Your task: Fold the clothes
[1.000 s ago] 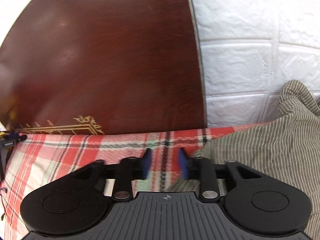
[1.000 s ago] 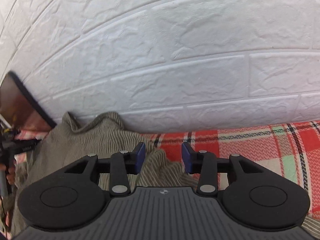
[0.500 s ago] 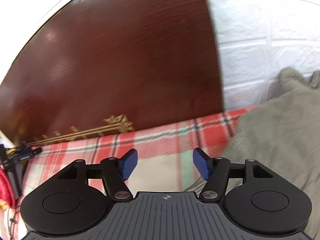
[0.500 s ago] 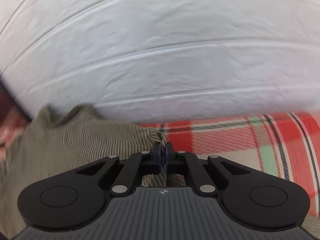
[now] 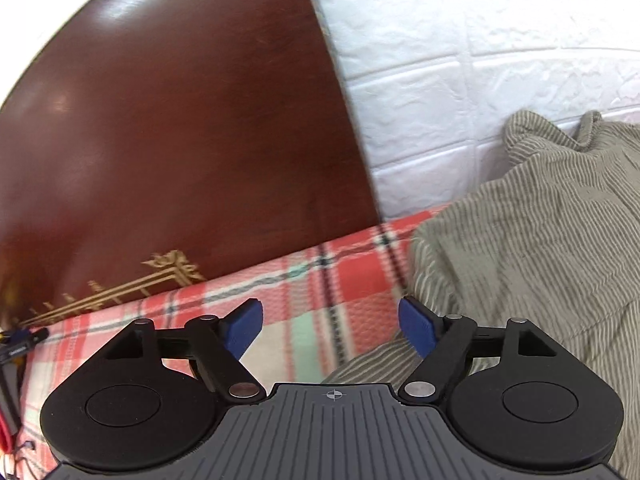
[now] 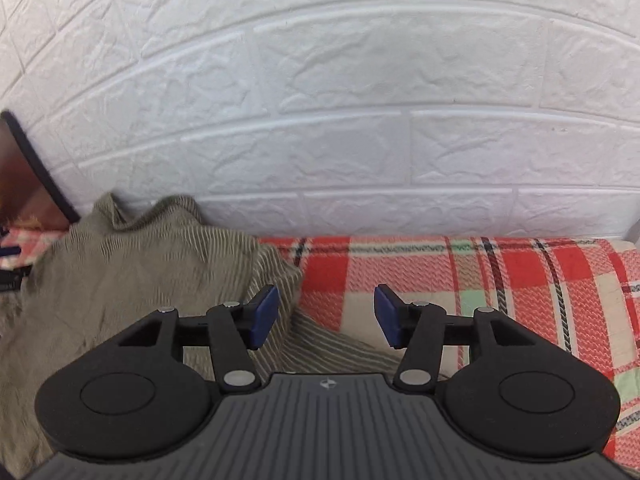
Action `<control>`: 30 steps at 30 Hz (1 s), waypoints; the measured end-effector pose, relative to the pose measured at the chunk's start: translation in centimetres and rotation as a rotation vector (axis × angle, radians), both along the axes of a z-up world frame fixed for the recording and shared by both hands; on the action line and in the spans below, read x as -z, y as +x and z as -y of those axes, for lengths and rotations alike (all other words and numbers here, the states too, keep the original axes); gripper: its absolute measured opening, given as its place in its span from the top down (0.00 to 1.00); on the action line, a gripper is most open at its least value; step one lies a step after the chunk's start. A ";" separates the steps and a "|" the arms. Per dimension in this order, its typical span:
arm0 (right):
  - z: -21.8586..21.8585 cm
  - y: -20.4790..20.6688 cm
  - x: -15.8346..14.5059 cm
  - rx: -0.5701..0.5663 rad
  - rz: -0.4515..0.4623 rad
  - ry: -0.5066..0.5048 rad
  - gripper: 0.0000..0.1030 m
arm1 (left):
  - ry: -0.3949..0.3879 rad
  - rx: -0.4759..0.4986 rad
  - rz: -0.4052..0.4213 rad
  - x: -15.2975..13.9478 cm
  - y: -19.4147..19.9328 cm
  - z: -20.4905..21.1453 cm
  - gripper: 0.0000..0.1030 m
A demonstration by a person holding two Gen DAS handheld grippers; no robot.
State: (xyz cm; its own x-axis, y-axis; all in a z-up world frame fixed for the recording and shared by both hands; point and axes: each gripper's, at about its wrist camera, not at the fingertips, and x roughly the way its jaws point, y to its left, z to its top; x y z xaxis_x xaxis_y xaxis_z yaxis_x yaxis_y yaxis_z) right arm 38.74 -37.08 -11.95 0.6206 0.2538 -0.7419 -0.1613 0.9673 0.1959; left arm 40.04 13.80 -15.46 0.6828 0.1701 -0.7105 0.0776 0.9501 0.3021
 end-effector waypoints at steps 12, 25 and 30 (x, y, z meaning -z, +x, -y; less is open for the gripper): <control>-0.1 -0.7 0.8 -0.054 -0.006 -0.064 0.99 | 0.171 -0.118 0.018 2.4 0.5 0.3 1.00; 0.9 -0.9 1.2 0.121 -0.025 -0.108 0.94 | -0.033 -0.171 0.009 0.2 -0.9 -4.5 0.50; 1.6 -2.1 -0.4 0.124 0.022 -0.008 0.75 | -0.220 -0.046 0.003 -1.8 -1.2 -3.2 0.20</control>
